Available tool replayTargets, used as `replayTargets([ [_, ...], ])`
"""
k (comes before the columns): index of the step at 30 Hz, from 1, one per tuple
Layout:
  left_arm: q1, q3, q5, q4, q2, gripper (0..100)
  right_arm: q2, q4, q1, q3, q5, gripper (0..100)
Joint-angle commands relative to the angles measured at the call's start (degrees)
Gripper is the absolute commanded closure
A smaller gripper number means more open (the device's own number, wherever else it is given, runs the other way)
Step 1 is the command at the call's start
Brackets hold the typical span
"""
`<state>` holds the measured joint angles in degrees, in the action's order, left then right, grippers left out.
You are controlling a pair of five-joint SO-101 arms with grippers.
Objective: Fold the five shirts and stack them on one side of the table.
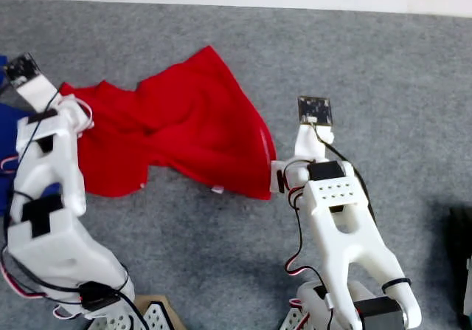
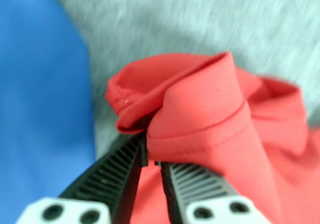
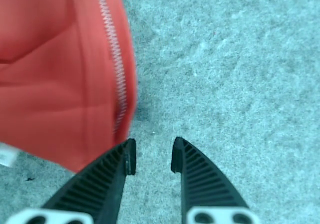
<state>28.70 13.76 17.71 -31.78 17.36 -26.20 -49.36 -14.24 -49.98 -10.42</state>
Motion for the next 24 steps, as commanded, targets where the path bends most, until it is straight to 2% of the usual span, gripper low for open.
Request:
replayTargets([
  [1,-1.19,-12.79,2.55,1.67,5.76,96,-1.36,0.84,0.57,0.48,0.70,86.8],
  [3,-1.10,-16.04,2.55,1.67,8.66,91,-1.36,0.84,0.57,0.48,0.70,86.8],
  [9,-2.95,-22.46,2.99,-2.02,11.38,67,-1.36,0.92,0.57,0.48,0.79,86.8],
  [11,-4.79,-25.01,5.71,-2.64,11.38,62,-1.36,0.92,0.57,0.48,0.79,86.8],
  [17,-10.07,-27.56,4.84,-7.30,11.74,61,-1.36,0.92,0.57,0.48,0.79,86.8],
  [24,-7.87,-28.09,4.66,-15.38,11.30,61,-1.36,0.92,0.57,0.48,0.79,86.8],
])
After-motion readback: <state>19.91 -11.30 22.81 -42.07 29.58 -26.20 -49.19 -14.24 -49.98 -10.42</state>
